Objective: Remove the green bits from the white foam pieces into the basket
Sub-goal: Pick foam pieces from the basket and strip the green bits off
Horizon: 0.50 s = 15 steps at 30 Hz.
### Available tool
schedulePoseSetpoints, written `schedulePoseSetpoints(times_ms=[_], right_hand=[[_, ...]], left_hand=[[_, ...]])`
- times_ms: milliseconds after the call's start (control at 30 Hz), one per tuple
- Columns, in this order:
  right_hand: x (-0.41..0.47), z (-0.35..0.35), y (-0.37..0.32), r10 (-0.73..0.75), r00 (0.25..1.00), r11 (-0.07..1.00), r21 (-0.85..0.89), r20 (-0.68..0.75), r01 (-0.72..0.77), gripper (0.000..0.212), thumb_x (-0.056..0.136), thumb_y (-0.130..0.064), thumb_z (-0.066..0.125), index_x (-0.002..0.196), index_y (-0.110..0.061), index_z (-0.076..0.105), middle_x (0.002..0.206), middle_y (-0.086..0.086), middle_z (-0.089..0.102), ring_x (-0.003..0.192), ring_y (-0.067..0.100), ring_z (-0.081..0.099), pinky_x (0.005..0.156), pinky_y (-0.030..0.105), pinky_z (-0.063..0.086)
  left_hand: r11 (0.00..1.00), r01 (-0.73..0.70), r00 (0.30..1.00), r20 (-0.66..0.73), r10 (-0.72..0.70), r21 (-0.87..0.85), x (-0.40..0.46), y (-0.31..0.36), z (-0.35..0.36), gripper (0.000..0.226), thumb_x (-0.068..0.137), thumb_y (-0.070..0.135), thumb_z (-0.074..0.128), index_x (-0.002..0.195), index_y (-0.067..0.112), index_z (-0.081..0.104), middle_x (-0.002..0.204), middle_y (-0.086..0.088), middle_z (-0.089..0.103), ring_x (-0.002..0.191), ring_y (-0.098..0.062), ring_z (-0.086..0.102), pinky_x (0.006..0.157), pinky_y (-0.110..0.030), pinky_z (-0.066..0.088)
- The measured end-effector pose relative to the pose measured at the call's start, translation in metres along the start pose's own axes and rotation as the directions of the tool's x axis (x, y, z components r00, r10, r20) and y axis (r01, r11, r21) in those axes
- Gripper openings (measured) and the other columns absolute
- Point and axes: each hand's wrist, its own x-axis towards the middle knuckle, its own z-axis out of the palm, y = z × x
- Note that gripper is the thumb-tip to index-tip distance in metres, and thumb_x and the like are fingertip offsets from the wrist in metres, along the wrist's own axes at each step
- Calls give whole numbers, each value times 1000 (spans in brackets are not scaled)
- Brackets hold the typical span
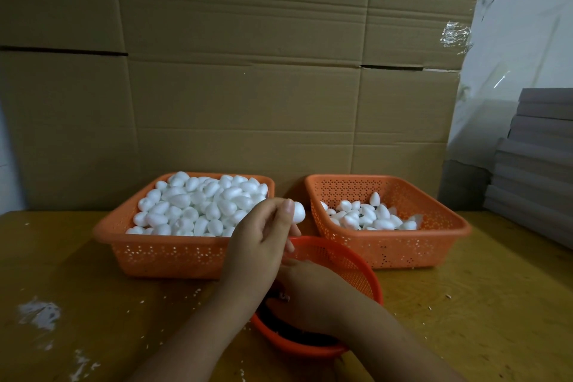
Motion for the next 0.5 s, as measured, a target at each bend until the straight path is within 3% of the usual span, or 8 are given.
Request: schedulePoseSetpoints(times_ms=[133,233,333,400,500], right_hand=[[0,0,1,19,1000,1000,-16,1,-19,35,94,-37,52,120,-15,57,120,6,58,107,26,56,92,40,47],[0,0,1,33,999,999,-34,-5,-33,34,94,-38,52,115,-14,58,116,7,58,106,27,54,90,39,46],[1,1,0,35,999,999,-30,-1,-35,33,93,-39,52,115,-15,58,115,7,58,104,26,54,87,37,46],[1,1,-1,35,999,999,-25,-5,-35,33,93,-39,53,115,-15,59,115,7,58,103,26,55,86,37,47],[0,0,-1,37,999,999,-11,-2,-37,34,93,-38,53,118,-16,59,117,6,58,104,25,55,89,39,48]], left_hand=[[954,194,979,-9,-202,-230,3,11,0,51,85,56,47,75,11,69,62,-3,66,51,-13,57,50,-21,47],[881,322,946,81,-314,-346,7,18,-4,50,77,62,50,67,18,72,64,-5,64,52,-13,56,49,-21,46],[876,317,948,122,-293,-363,8,18,-6,51,74,68,62,78,18,69,69,-3,64,57,-11,57,51,-22,47],[894,283,959,109,-261,-347,8,17,-6,46,75,61,68,83,15,66,70,-1,63,61,-12,57,54,-24,47],[944,228,974,73,-216,-240,7,16,-5,49,64,59,71,88,16,62,67,1,63,63,-12,58,60,-29,48]])
